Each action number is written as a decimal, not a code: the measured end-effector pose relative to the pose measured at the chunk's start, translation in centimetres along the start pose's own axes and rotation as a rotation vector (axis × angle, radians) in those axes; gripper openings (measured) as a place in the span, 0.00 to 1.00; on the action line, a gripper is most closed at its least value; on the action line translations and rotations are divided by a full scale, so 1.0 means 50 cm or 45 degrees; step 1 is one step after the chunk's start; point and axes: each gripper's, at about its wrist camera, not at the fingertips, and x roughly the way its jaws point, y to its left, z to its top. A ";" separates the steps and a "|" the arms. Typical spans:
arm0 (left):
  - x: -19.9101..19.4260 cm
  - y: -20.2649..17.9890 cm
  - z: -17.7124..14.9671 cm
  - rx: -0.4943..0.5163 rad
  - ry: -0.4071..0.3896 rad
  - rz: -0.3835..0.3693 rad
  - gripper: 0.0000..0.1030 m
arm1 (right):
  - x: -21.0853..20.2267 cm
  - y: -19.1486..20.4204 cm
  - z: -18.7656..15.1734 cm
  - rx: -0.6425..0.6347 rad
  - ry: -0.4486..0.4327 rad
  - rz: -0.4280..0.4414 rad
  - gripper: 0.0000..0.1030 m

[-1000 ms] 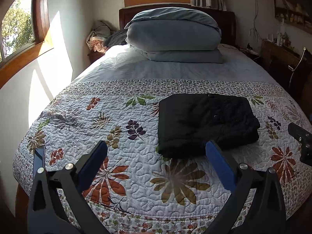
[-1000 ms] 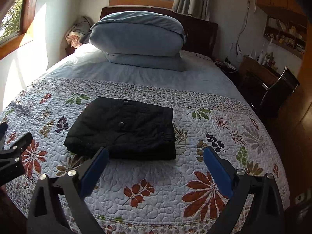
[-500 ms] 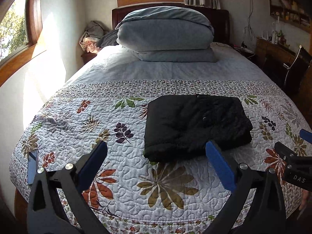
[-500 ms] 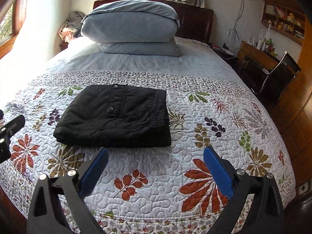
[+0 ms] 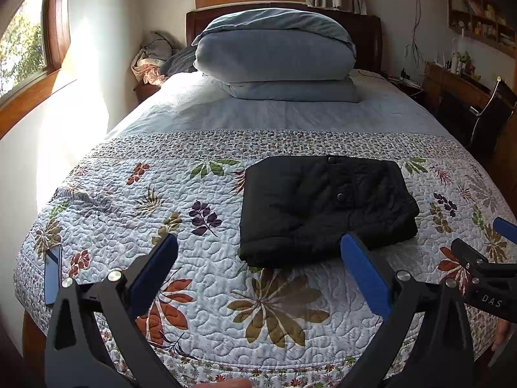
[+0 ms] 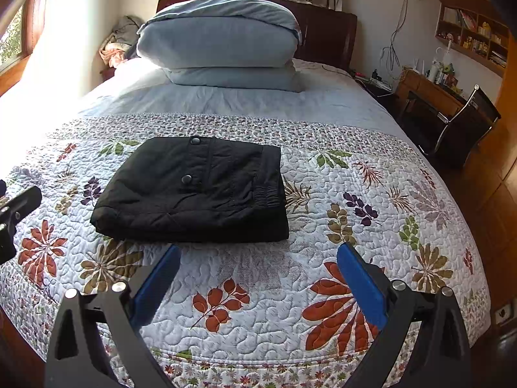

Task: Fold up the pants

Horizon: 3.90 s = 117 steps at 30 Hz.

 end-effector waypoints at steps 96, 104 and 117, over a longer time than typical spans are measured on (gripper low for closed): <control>-0.003 -0.008 0.002 0.026 -0.029 -0.012 0.97 | 0.030 0.004 -0.012 -0.013 0.035 0.016 0.96; -0.003 -0.006 0.002 0.009 -0.029 -0.043 0.97 | 0.031 0.004 -0.012 -0.011 0.035 0.016 0.96; -0.006 -0.006 -0.001 -0.002 -0.052 -0.054 0.98 | 0.035 0.003 -0.013 -0.014 0.037 0.016 0.96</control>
